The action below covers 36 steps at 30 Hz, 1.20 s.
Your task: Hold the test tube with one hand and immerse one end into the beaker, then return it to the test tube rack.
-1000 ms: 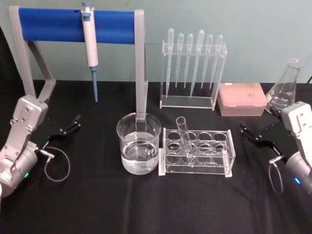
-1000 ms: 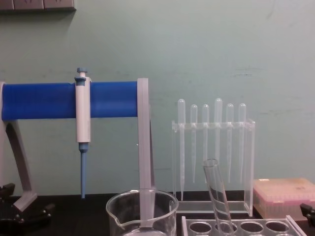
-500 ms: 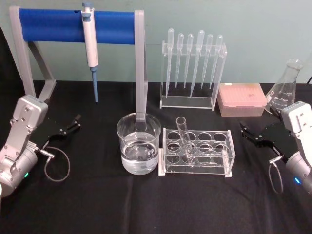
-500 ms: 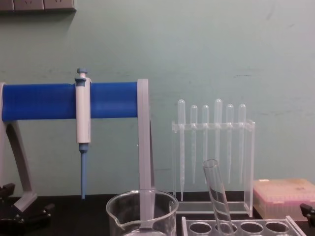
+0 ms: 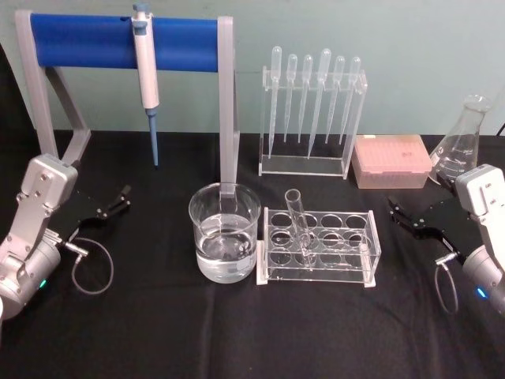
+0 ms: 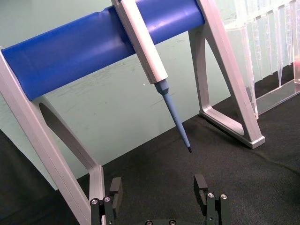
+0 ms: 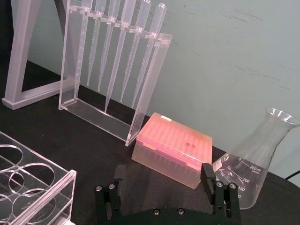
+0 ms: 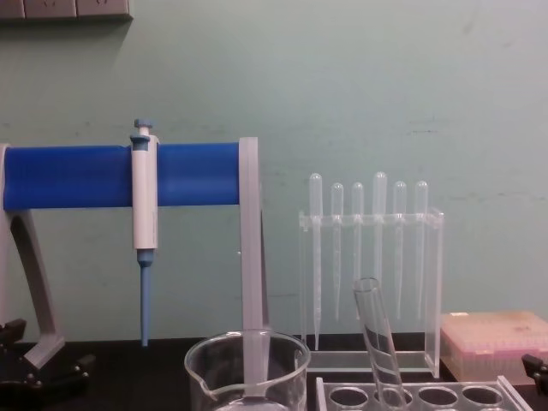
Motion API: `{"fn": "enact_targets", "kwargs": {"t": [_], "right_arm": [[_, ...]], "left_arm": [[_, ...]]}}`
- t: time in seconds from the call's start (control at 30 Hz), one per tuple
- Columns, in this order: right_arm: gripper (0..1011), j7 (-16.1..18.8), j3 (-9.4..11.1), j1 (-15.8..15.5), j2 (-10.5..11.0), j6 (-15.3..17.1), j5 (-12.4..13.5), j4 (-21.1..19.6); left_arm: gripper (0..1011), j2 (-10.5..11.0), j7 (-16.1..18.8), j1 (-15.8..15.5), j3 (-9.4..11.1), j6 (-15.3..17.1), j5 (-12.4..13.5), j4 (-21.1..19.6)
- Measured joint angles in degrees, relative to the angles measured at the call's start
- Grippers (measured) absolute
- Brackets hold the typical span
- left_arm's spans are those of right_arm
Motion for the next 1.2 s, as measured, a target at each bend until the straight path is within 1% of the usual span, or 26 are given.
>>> {"fn": "enact_targets", "kwargs": {"t": [0.03,0.17,0.23,0.27,0.33,0.37,0.43,0.47,0.57,0.6,0.63,0.7,0.73,0.83,0.87,0.9,0.93,1.0,1.03,1.1,1.13,1.2], "right_arm": [[1003,0.00,0.00,0.00,0.00,0.00,0.00,0.00],[1003,1.17,1.30,-0.92,0.49,-0.59,0.68,-1.51],[1003,1.93,2.25,-1.59,0.91,-0.76,1.36,-2.83],[1003,2.55,3.07,-2.08,1.38,-0.78,1.95,-4.09],[1003,3.24,3.85,-2.58,1.93,-0.77,2.66,-5.52],[1003,4.03,4.63,-3.04,2.55,-0.57,3.41,-6.83],[1003,4.91,5.27,-3.43,3.18,-0.21,4.04,-8.07],[1003,6.20,5.87,-3.88,4.15,0.47,4.73,-9.51],[1003,8.70,6.83,-4.37,5.81,1.67,6.14,-11.49],[1003,9.73,7.11,-4.51,6.38,2.10,6.76,-12.08],[1003,11.93,7.67,-4.76,7.53,2.97,8.11,-13.07],[1003,14.07,8.09,-4.94,8.59,3.80,9.27,-13.85],[1003,16.42,8.54,-5.15,9.77,4.79,10.66,-14.72],[1003,20.11,9.11,-5.48,11.57,5.90,12.30,-15.88],[1003,23.27,9.57,-5.75,13.15,6.56,13.45,-16.79],[1003,23.27,9.57,-5.75,13.15,6.56,13.45,-16.79],[1003,25.47,9.80,-5.91,14.24,7.02,14.16,-17.32],[1003,27.54,9.97,-6.01,15.30,7.35,14.71,-17.77],[1003,29.56,10.03,-6.14,16.18,7.42,14.89,-18.11],[1002,31.23,10.04,-6.34,16.99,7.26,14.86,-18.43],[1003,32.94,10.03,-6.64,17.76,6.78,14.78,-18.76],[1003,34.43,9.97,-6.93,18.34,6.22,14.63,-19.09]], "left_arm": [[1000,0.00,0.00,0.00,0.00,0.00,0.00,0.00],[1000,0.00,0.00,0.00,0.00,0.00,0.00,0.00],[1000,0.00,0.00,0.00,0.00,0.00,0.00,0.00],[1000,0.00,0.00,0.00,0.00,0.00,0.00,0.00],[1000,0.00,0.00,0.00,0.00,0.00,0.00,0.00],[1000,0.00,0.00,0.00,0.00,0.00,0.00,0.00],[1000,0.00,0.00,0.00,0.00,0.00,0.00,0.00],[1000,0.00,0.00,0.00,0.00,0.00,0.00,0.00],[1000,0.00,0.00,0.00,0.00,0.00,0.00,0.00],[1000,0.00,0.00,0.00,0.00,0.00,0.00,0.00],[1000,0.00,0.00,0.00,0.00,0.00,0.00,0.00],[1000,0.00,0.00,0.00,0.00,0.00,0.00,0.00],[1000,0.00,0.00,0.00,0.00,0.00,0.00,0.00],[1000,0.00,0.00,0.00,0.00,0.00,0.00,0.00],[1000,0.00,0.00,0.00,0.00,0.00,0.00,0.00],[1000,0.00,0.00,0.00,0.00,0.00,0.00,0.00],[1000,0.00,0.00,0.00,0.00,0.00,0.00,0.00],[1000,0.00,0.00,0.00,0.00,0.00,0.00,0.00],[1000,0.00,0.00,0.00,0.00,0.00,0.00,0.00],[1000,0.00,0.00,0.00,0.00,0.00,0.00,0.00],[1000,0.00,0.00,0.00,0.00,0.00,0.00,0.00],[1000,0.00,0.00,0.00,0.00,0.00,0.00,0.00]]}}
